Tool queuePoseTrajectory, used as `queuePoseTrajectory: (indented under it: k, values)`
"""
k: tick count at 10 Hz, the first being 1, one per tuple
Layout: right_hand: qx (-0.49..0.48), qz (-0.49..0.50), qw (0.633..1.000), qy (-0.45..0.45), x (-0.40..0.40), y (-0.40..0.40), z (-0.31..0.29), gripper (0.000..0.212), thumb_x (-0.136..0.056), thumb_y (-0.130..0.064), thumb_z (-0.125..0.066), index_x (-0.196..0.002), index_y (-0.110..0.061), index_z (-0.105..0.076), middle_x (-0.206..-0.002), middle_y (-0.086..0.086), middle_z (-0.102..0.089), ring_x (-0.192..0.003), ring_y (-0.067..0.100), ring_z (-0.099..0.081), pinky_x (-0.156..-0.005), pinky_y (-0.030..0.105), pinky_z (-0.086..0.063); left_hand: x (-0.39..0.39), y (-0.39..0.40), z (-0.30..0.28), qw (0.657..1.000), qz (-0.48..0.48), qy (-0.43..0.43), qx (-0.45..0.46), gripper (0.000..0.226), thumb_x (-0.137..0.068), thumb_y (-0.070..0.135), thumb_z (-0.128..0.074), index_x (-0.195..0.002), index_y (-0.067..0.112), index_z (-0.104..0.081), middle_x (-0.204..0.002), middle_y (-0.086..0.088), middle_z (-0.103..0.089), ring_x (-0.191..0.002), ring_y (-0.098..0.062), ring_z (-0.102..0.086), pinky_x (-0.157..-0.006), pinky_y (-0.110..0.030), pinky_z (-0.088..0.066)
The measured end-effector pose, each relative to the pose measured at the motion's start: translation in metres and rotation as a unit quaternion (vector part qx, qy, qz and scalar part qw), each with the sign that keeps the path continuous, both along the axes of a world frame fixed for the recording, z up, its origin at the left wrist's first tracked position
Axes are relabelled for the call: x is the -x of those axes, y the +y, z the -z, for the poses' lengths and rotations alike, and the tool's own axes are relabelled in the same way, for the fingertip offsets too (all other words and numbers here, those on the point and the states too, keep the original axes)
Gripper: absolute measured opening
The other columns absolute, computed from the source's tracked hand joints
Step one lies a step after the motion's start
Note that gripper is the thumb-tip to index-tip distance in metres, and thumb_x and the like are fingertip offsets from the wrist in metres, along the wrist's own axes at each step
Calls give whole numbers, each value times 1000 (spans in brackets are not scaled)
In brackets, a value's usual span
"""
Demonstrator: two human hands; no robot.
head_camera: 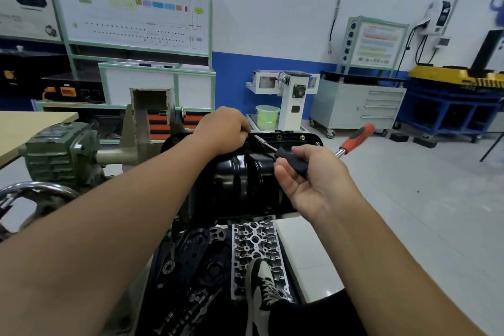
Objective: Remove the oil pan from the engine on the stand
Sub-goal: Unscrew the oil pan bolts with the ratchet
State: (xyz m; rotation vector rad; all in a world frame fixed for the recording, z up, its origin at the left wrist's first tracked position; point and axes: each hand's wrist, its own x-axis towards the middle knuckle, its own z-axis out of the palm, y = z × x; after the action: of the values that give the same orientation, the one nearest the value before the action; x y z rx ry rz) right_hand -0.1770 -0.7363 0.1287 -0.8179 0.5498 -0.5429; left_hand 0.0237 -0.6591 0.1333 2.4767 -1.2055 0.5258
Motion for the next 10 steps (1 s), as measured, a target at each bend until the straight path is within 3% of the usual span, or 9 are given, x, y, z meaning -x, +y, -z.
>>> queuePoseTrajectory:
  k: [2,3,4,5,6,7,8,9,10]
  values:
    - [205,1,974,93,-5,-3,-6,3,-91,2,-60,-91,-2,-60,-70,16,-57,-36,14,-41,-35,20,-30,8,10,5,999,-26,-11,28,31,-97,19,-52,-113,25,-78,-113,2,-73,-104,-27,-64,-85,-43,-56]
    - [593,10,780,199,-4,-8,-10,4,-91,-7,-60,-90,-9,-63,-79,10,-65,-61,26,-59,-52,30,-46,16,16,4,999,-29,23,5,33,-96,28,-47,-112,24,-75,-113,-1,-72,-100,-26,-62,-85,-43,-55]
    - [879,-38,407,246,3,-2,-7,15,-92,-10,-56,-87,-16,-44,-75,1,-38,-66,28,-51,-51,30,-30,26,19,3,999,-25,38,-14,36,-91,37,-43,-102,23,-74,-102,-1,-70,-97,-26,-63,-81,-42,-56]
    - [920,-50,312,233,3,-1,-5,24,-89,-7,-58,-90,-19,-37,-75,-1,-22,-57,22,-31,-48,30,-17,27,19,2,999,-33,37,-4,34,-95,20,-48,-116,21,-74,-115,-4,-71,-106,-28,-62,-87,-44,-56]
    - [858,-11,474,200,1,-5,-3,16,-92,-11,-57,-105,-17,-50,-81,-1,-43,-75,27,-50,-56,31,-31,26,19,0,999,-20,43,-25,25,-90,30,-50,-101,26,-72,-105,-3,-72,-95,-25,-62,-81,-40,-55]
    - [527,12,833,170,-6,-3,-8,15,-96,-17,-62,-110,-13,-61,-79,6,-58,-55,21,-54,-48,29,-43,25,18,0,997,-21,45,-50,24,-94,30,-47,-105,31,-67,-110,-1,-70,-98,-26,-62,-83,-42,-54]
    - [20,-69,994,85,-8,-8,-16,20,-104,-23,-56,-96,-4,-57,-58,6,-48,-29,9,-36,-31,16,-32,24,18,2,998,-31,26,-41,34,-98,31,-46,-125,32,-66,-121,0,-67,-110,-29,-59,-91,-47,-52]
    - [11,-92,992,81,-5,-10,-20,22,-105,-19,-53,-88,-5,-53,-58,4,-42,-28,7,-31,-28,16,-26,22,18,3,998,-28,25,-41,32,-99,31,-45,-120,28,-68,-117,-1,-68,-106,-28,-60,-87,-44,-52]
    - [610,-30,746,263,4,-17,-12,13,-100,-23,-60,-96,-12,-64,-72,4,-56,-57,23,-58,-51,32,-50,22,17,4,999,-27,32,-31,31,-99,29,-45,-117,29,-70,-112,-1,-69,-102,-26,-59,-83,-41,-50]
